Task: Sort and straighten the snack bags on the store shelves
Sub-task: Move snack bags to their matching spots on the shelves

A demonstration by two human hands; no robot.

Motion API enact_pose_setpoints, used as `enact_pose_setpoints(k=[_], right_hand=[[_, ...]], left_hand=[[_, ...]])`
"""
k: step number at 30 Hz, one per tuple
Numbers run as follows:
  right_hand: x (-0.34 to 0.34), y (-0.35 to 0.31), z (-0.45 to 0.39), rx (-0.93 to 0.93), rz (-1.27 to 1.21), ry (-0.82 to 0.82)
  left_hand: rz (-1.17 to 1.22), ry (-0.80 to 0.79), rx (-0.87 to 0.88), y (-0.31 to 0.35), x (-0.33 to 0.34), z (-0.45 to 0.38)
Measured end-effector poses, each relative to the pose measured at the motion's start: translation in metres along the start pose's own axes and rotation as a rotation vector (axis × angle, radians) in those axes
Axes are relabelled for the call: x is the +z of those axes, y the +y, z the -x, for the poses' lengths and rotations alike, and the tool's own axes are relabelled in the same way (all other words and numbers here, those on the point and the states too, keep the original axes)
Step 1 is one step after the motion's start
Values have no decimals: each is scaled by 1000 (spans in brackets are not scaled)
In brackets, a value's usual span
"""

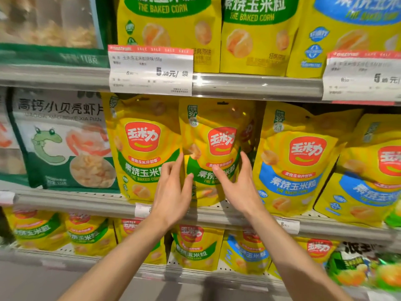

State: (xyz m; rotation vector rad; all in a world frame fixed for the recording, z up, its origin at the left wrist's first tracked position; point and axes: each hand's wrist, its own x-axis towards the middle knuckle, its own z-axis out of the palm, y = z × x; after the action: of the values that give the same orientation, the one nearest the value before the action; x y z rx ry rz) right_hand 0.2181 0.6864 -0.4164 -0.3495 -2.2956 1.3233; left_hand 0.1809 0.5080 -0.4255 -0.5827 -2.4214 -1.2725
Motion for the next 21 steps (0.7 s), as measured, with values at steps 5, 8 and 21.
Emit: enact_pose_setpoints(k=[5, 8, 21], right_hand=[[-2, -11, -9, 58, -84, -18], [-3, -17, -7, 70, -28, -9], [16, -24, 27, 33, 37, 222]], left_hand=[[-41, 5, 32, -1, -3, 2], [-86, 30, 53, -2, -6, 3], [-124, 34, 95, -5, -5, -2]])
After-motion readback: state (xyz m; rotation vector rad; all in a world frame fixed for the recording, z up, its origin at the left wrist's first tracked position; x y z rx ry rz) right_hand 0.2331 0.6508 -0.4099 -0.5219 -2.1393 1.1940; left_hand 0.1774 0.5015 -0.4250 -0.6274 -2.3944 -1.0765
